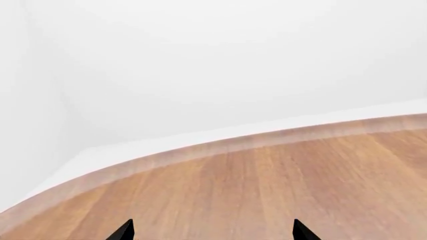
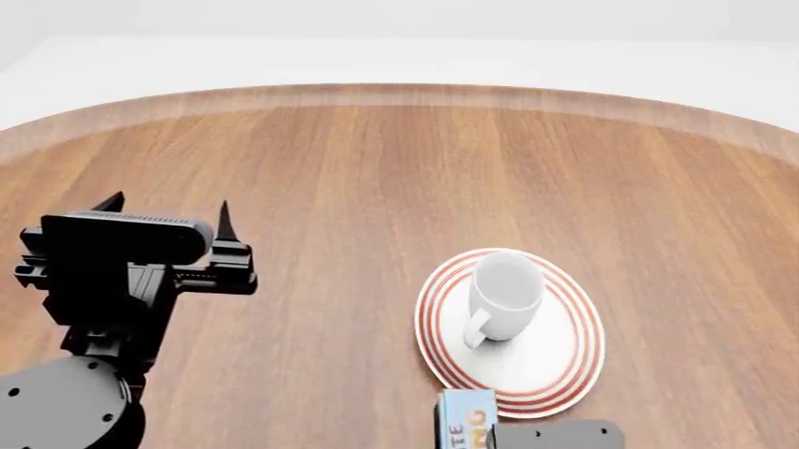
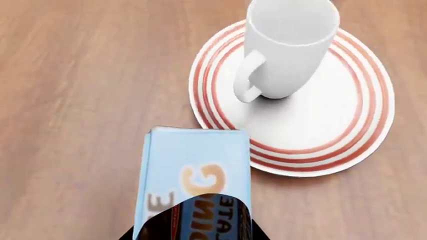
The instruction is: Pick up the white mug and put it on the plate, and put the chocolate pudding to the right of the plate.
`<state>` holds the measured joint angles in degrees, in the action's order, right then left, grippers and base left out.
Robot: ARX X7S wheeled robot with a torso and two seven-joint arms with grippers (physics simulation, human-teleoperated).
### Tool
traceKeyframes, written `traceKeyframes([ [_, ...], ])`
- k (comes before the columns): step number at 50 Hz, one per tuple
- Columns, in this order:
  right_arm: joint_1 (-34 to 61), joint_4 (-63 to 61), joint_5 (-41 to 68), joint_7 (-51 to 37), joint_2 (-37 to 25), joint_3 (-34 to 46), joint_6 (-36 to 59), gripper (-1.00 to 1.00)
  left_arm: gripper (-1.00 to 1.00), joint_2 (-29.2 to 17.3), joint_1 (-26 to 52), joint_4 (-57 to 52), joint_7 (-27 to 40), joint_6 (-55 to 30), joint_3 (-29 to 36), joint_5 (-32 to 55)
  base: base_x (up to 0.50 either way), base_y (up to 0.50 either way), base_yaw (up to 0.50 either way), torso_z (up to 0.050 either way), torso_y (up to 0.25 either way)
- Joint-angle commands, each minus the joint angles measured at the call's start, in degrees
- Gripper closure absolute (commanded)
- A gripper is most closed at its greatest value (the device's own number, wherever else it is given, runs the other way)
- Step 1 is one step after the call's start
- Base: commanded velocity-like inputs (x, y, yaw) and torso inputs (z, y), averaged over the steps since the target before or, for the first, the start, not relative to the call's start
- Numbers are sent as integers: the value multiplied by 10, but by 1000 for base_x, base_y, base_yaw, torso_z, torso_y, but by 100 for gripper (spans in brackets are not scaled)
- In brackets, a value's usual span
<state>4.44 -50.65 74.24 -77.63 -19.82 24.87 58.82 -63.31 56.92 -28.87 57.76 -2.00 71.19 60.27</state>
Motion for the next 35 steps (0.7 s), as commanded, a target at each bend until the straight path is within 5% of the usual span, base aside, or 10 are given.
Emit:
traceKeyframes([
  [1, 103, -78, 160, -123, -9, -40, 5, 100, -100, 6, -1, -10, -9, -7, -17, -7, 0, 0, 0, 0, 0],
  [16, 267, -93, 200, -124, -107, 45, -117, 100, -100, 7, 5, -19, -8, -13, -22, -3, 0, 0, 0, 0, 0],
  [35, 619, -93, 352, -124, -390, 121, -355, 100, -100, 1, 11, -35, -2, -17, -29, 4, 0, 0, 0, 0, 0],
])
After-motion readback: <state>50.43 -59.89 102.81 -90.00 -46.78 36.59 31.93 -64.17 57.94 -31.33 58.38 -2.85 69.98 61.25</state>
